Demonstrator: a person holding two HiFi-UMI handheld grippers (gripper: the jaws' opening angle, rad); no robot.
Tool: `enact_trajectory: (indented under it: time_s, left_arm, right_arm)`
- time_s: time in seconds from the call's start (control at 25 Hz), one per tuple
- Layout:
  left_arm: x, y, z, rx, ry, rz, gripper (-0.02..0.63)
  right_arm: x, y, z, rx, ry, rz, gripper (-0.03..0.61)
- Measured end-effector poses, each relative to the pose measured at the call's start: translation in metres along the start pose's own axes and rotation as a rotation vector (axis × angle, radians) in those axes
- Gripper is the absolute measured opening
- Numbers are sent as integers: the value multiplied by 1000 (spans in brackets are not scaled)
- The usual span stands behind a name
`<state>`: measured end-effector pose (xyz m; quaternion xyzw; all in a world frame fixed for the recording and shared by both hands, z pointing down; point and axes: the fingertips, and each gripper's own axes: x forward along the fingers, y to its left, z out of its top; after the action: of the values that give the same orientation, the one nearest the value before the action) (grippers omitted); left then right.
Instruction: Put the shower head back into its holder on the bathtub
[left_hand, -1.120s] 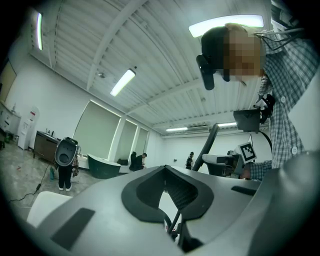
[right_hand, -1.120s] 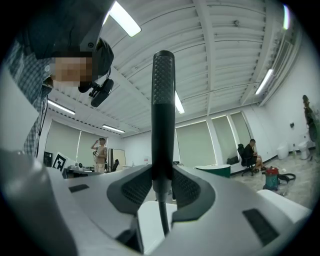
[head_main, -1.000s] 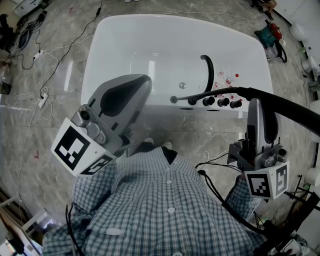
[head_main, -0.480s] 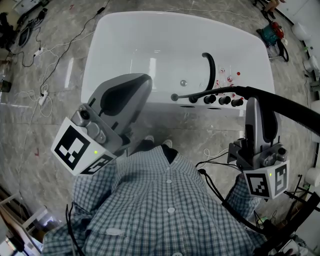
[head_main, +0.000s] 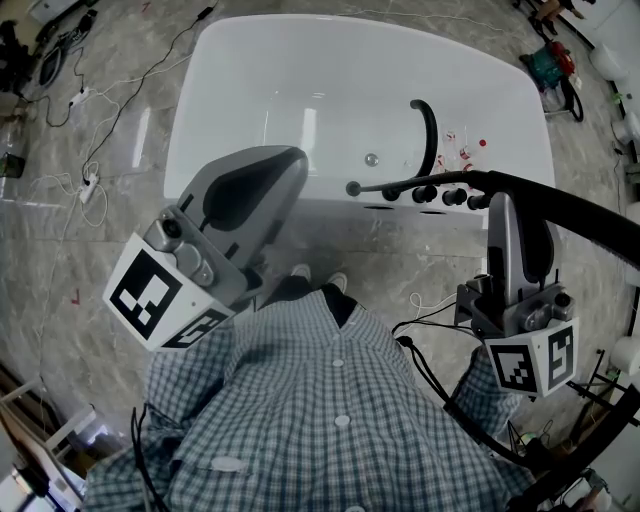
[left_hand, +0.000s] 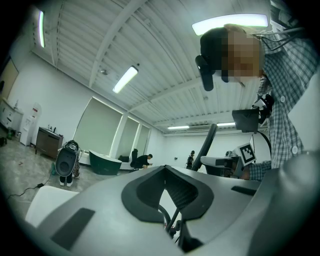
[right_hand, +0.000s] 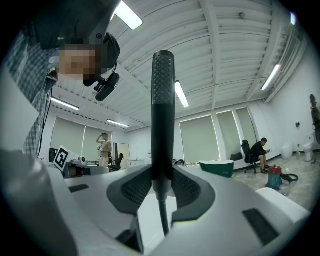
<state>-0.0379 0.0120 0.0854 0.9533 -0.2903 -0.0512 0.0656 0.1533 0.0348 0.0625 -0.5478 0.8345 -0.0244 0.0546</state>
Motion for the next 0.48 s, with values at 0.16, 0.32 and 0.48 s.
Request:
enact_trajectory:
  time_s: [0.16, 0.32, 0.48]
  left_arm:
    - [0, 1, -3, -9, 10, -1, 8]
    - [1, 0, -5, -14, 14, -4, 8]
    - [0, 1, -8, -19, 22, -4, 8]
  right_arm:
    - [3, 2, -4, 2, 14, 6, 121]
    - [6, 4, -11, -5, 36, 12, 121]
    - [9, 7, -17, 1, 50, 19, 121]
